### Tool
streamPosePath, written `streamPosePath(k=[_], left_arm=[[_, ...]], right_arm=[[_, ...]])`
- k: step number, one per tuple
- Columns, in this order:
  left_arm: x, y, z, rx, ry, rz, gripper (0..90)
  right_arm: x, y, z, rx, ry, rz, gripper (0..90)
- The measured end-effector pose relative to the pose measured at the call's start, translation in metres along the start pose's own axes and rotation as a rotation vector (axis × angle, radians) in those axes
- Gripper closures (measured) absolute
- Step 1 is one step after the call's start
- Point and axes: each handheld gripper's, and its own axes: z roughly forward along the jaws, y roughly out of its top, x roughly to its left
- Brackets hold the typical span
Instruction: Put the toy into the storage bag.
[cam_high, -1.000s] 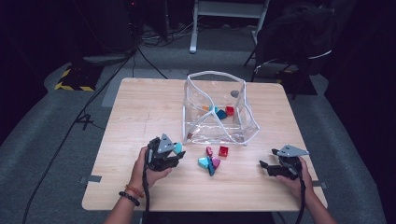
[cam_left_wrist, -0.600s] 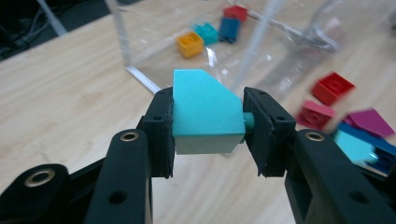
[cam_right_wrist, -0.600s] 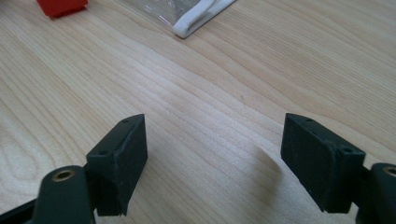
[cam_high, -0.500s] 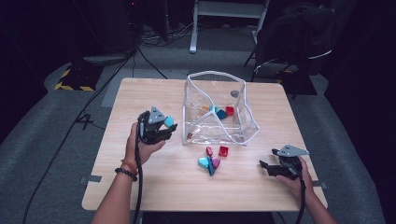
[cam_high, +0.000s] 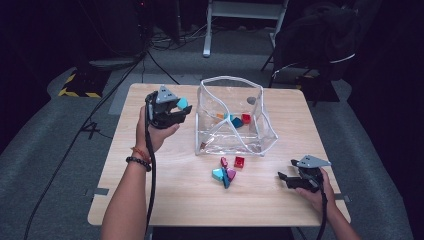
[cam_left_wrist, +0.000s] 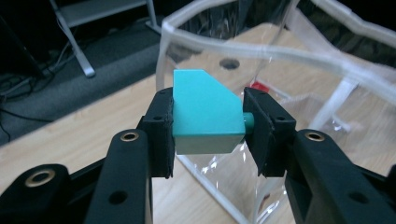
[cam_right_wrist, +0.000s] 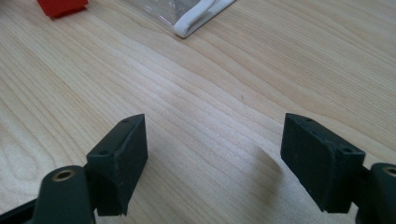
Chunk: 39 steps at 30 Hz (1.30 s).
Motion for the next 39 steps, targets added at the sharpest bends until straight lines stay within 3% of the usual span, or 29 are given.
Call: streamPosePath(k=[4, 12, 22, 28, 39], left_arm=[[-0.004, 0.018, -0.002, -0.02, -0.001, 0.013, 57.1], [-0.02, 0.051, -0.001, -0.062, -0.051, 0.043, 57.1], [-0.048, 0.081, 0.02, -0.061, -0.121, 0.089, 57.1], [-0.064, 0.09, 0.04, -0.043, -0.151, 0.106, 57.1], [-0.075, 0.09, 0.068, 0.005, -0.165, 0.108, 57.0]], right_arm=[[0.0, 0.0, 0.0, 0.001, 0.001, 0.0, 23.8], [0.0, 0.0, 0.0, 0.001, 0.002, 0.0, 23.8], [0.0, 0.0, 0.0, 0.002, 0.003, 0.001, 23.8], [0.0, 0.0, 0.0, 0.001, 0.003, 0.001, 23.8], [-0.001, 0.0, 0.0, 0.002, 0.006, 0.002, 23.8]])
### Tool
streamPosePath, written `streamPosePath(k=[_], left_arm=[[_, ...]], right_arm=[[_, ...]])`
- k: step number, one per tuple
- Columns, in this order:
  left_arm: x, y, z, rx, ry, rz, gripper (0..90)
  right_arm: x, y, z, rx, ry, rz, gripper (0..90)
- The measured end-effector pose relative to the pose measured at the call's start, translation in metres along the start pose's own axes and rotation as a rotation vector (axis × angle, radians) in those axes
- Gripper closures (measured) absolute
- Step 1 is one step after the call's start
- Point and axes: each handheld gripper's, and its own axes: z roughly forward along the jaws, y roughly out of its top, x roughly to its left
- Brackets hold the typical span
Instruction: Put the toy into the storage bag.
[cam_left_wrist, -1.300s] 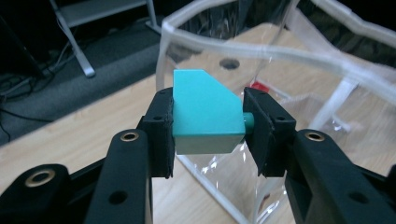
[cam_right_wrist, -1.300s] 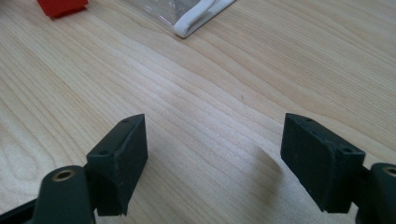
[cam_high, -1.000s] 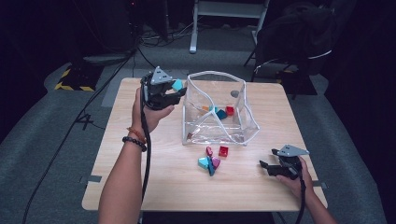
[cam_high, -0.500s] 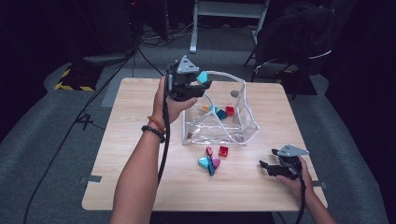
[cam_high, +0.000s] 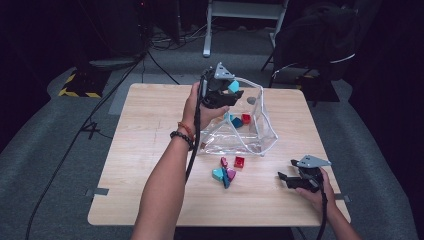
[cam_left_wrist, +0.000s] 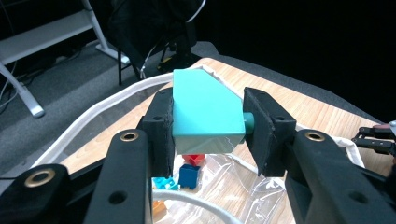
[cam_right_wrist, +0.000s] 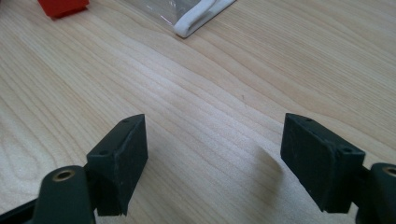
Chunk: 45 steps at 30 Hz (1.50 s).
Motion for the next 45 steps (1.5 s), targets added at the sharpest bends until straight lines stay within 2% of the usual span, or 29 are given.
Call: streamPosePath(k=[11, 14, 18, 22, 24, 30, 34, 36, 40, 45], left_arm=[[-0.005, -0.002, 0.02, 0.05, 0.025, 0.005, 56.3], [-0.004, -0.003, 0.022, 0.041, 0.033, -0.012, 51.1], [-0.004, -0.004, 0.021, 0.037, 0.041, -0.014, 49.3], [-0.002, -0.004, 0.012, 0.018, 0.042, -0.026, 46.3], [-0.002, -0.005, 0.006, 0.014, 0.045, -0.02, 44.3], [0.002, -0.011, -0.011, -0.005, 0.077, -0.024, 38.5], [0.007, -0.015, -0.019, -0.005, 0.096, -0.046, 30.2], [0.01, -0.017, -0.023, 0.001, 0.116, -0.059, 22.5], [0.015, -0.023, -0.035, -0.017, 0.112, -0.077, 15.9], [0.017, -0.034, -0.05, -0.001, 0.15, -0.033, 15.9]], right_arm=[[0.0, 0.0, 0.0, 0.0, 0.0, 0.0, 23.8], [0.0, 0.0, 0.0, 0.0, 0.001, 0.0, 23.9], [0.0, 0.0, 0.0, 0.0, 0.001, 0.0, 23.9], [0.0, 0.0, 0.0, 0.0, 0.003, -0.002, 23.9], [0.0, 0.0, 0.0, 0.0, 0.003, -0.001, 23.8], [0.0, 0.0, 0.0, 0.0, 0.004, 0.0, 23.8], [0.0, 0.0, 0.0, 0.0, 0.002, 0.0, 23.7], [0.0, 0.0, 0.0, 0.001, 0.003, 0.001, 23.6], [0.0, 0.0, 0.0, 0.002, 0.003, 0.004, 23.5], [0.0, 0.0, 0.0, 0.001, 0.002, 0.002, 23.5]])
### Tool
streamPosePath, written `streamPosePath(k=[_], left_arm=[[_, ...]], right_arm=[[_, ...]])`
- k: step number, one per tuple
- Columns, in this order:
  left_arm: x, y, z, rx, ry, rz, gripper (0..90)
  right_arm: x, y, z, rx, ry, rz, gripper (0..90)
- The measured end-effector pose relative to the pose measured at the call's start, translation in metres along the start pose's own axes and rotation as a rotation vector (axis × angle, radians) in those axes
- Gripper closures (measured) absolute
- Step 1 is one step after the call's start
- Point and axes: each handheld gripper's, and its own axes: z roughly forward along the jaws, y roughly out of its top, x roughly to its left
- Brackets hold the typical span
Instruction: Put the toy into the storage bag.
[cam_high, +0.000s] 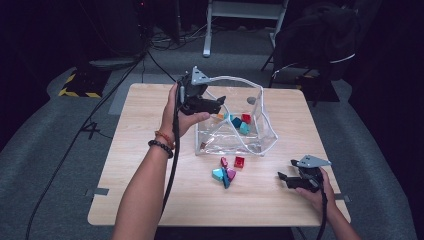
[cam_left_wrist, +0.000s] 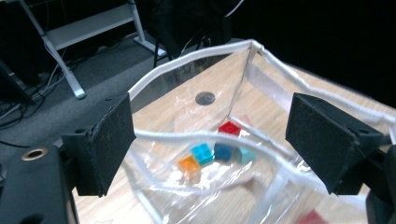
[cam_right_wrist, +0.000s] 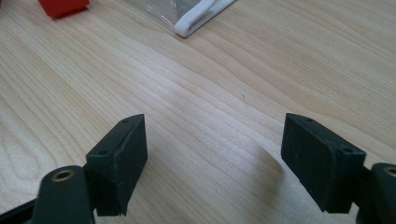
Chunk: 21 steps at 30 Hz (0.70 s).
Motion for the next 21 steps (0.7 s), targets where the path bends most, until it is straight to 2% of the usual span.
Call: streamPosePath(k=[4, 12, 17, 21], left_arm=[[0.005, -0.012, -0.01, 0.007, 0.014, 0.012, 15.9], [0.013, -0.041, -0.02, 0.058, 0.057, 0.013, 15.8], [0.013, -0.071, -0.02, 0.102, 0.071, 0.021, 15.8], [0.01, -0.098, -0.017, 0.13, 0.066, 0.002, 15.8]], right_arm=[[0.0, 0.0, 0.0, 0.002, 0.001, 0.004, 23.4], [-0.002, 0.0, 0.001, 0.005, 0.009, 0.013, 22.9], [-0.002, 0.0, 0.001, 0.008, 0.007, 0.016, 22.3], [-0.003, 0.0, 0.001, 0.009, 0.01, 0.026, 22.2]])
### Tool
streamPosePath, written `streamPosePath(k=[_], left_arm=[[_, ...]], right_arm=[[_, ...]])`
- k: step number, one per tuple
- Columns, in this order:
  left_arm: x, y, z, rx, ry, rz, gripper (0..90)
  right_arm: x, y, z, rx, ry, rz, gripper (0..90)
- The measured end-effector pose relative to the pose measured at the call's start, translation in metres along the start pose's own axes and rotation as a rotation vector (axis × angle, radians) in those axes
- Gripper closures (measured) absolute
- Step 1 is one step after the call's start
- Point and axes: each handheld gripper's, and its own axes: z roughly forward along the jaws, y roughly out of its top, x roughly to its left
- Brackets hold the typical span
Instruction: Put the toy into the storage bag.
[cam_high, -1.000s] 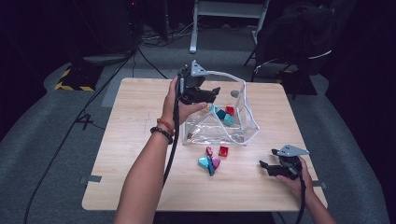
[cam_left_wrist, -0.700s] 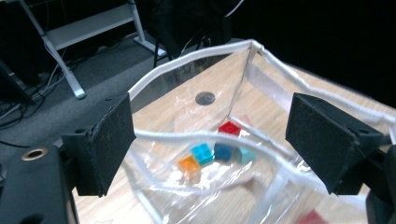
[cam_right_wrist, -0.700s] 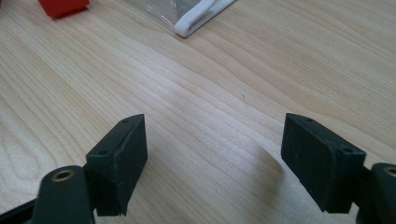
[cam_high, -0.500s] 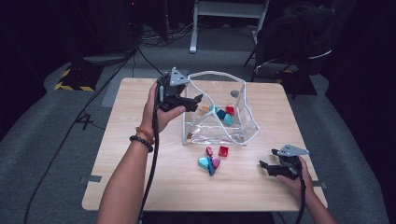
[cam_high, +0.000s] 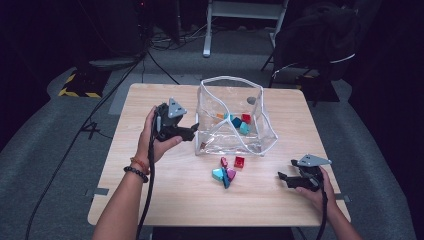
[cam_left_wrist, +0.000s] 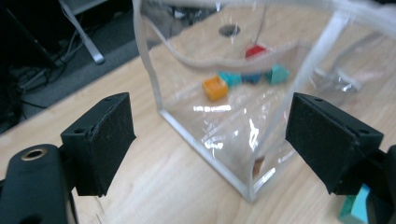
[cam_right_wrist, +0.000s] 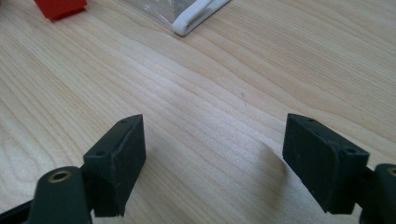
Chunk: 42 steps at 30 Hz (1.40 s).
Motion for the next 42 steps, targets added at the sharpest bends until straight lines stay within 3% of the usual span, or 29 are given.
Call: streamPosePath(k=[8, 11, 17, 19, 25, 29, 30, 37, 42], left_arm=[[-0.011, -0.059, 0.018, 0.112, -0.005, 0.019, 15.9], [-0.015, -0.079, 0.024, 0.157, -0.028, 0.014, 16.0], [-0.027, -0.112, 0.026, 0.2, -0.066, 0.014, 16.1], [-0.031, -0.119, 0.025, 0.219, -0.06, 0.03, 16.2], [-0.038, -0.138, 0.025, 0.24, -0.085, 0.016, 16.2], [-0.039, -0.145, 0.023, 0.238, -0.107, -0.031, 16.2], [-0.04, -0.147, 0.022, 0.248, -0.101, -0.021, 16.2], [-0.036, -0.158, 0.018, 0.212, -0.126, -0.084, 15.7], [-0.035, -0.161, 0.015, 0.203, -0.126, -0.083, 15.6]], right_arm=[[0.001, 0.0, -0.001, -0.011, -0.006, -0.011, 24.3], [0.001, 0.0, -0.001, -0.013, -0.008, -0.013, 24.9], [0.004, 0.004, -0.003, -0.039, 0.008, -0.013, 27.0], [0.008, 0.007, -0.004, -0.055, 0.018, -0.021, 27.9], [0.028, 0.02, -0.001, -0.09, 0.09, -0.068, 30.4], [0.041, 0.027, 0.0, -0.105, 0.14, -0.084, 32.4], [0.044, 0.028, 0.001, -0.106, 0.148, -0.094, 32.9], [0.071, 0.035, 0.012, -0.084, 0.204, -0.165, 35.3], [0.084, 0.04, 0.019, -0.086, 0.24, -0.187, 36.1]])
